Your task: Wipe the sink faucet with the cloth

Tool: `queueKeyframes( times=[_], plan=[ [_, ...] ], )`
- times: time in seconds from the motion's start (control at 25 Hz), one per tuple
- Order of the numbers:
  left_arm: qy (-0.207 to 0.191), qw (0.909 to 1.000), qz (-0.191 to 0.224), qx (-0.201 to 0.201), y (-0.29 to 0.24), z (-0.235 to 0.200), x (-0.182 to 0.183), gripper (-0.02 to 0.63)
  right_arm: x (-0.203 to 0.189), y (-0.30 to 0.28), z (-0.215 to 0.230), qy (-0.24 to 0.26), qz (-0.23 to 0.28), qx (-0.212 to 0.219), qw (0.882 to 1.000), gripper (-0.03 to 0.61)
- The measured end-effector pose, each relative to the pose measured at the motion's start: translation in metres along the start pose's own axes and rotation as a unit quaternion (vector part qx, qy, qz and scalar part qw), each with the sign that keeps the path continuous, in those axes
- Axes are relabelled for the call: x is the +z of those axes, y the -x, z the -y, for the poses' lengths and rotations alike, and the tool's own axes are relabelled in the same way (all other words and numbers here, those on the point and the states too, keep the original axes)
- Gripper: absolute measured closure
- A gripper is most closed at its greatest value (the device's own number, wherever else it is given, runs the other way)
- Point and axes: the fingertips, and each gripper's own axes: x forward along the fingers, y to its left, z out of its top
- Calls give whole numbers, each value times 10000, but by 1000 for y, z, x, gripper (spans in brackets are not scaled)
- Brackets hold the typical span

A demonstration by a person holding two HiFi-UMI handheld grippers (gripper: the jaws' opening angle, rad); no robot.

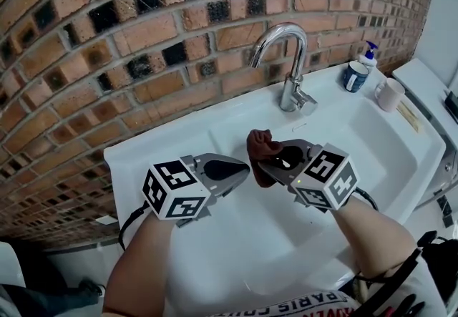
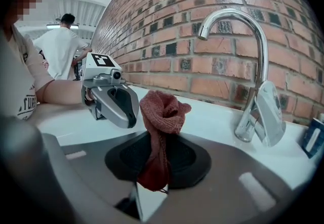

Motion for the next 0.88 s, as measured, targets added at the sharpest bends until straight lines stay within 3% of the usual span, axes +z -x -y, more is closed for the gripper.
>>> queueKeyframes(
  times=[0.88],
  plan=[
    [6,10000,2,18,1,0,-1,614,0,-2,-3,-13,44,125,9999,494]
  ],
)
